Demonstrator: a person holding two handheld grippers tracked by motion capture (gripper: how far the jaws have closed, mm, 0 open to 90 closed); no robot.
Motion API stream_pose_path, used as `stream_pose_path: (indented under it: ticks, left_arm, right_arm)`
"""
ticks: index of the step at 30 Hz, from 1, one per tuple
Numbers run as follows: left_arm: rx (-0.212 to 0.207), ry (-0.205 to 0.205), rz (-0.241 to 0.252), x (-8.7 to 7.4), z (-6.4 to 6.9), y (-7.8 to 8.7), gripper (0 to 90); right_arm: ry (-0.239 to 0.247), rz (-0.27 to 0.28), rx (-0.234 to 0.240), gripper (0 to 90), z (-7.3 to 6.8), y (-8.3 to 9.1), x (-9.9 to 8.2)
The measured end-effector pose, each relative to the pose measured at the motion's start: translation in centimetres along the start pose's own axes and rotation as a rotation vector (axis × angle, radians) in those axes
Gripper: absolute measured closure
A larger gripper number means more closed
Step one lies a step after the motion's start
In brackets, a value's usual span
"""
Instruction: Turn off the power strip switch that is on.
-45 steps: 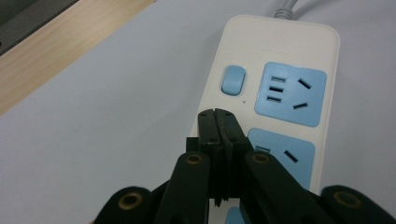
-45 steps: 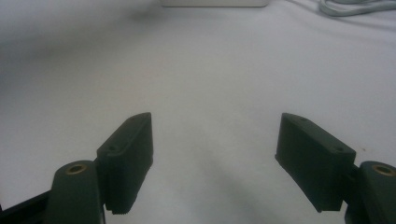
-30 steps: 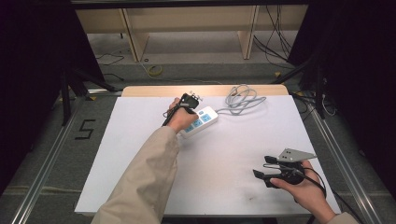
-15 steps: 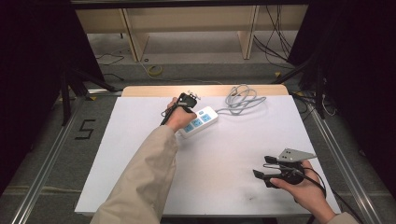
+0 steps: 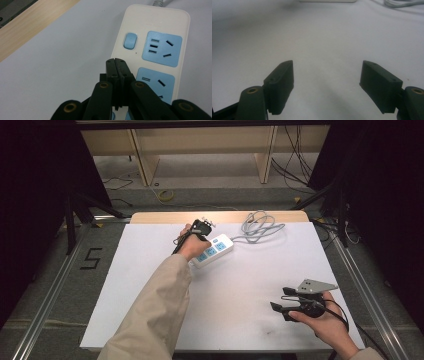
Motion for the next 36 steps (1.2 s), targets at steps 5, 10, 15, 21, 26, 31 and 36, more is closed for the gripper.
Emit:
stream_pose_path:
  ticks: [5,10,15,21,26,31,36]
  left_arm:
    - [-0.002,0.001,0.005,0.01,0.07,0.0,90.0]
    - [0.048,-0.042,0.01,0.15,0.27,-0.14,90.0]
    - [0.032,-0.02,0.001,0.05,0.08,-0.07,90.0]
    - [0.019,-0.005,-0.004,0.05,0.0,-0.07,90.0]
    - [0.018,-0.011,-0.017,0.11,0.0,-0.08,90.0]
    - [0.016,-0.011,-0.022,0.15,-0.05,-0.09,90.0]
    - [0.017,-0.022,-0.036,0.22,0.03,-0.14,90.0]
  right_arm:
    - [-0.002,0.002,-0.001,27.5,0.06,0.0,0.0]
    - [-0.002,0.001,-0.002,27.5,0.08,0.0,-0.01]
    - [-0.003,0.002,-0.002,27.5,0.04,0.07,-0.04]
    - [0.003,0.0,0.0,27.5,0.03,0.0,-0.01]
    - [0.003,-0.001,0.0,27.5,0.06,0.02,-0.05]
    - [0.0,-0.002,-0.001,27.6,0.08,0.0,-0.07]
    - [0.001,-0.004,0.001,27.5,0.07,0.0,-0.11]
Point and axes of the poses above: each handheld gripper's, and its own axes: y roughly backward along the jaws, x roughly out of its top, z roughly to its right, the point moved 9 cm from there along -y, roughly forward along the jaws, and after that the axes turned 13 degrees about y, right-handed, at the moved point
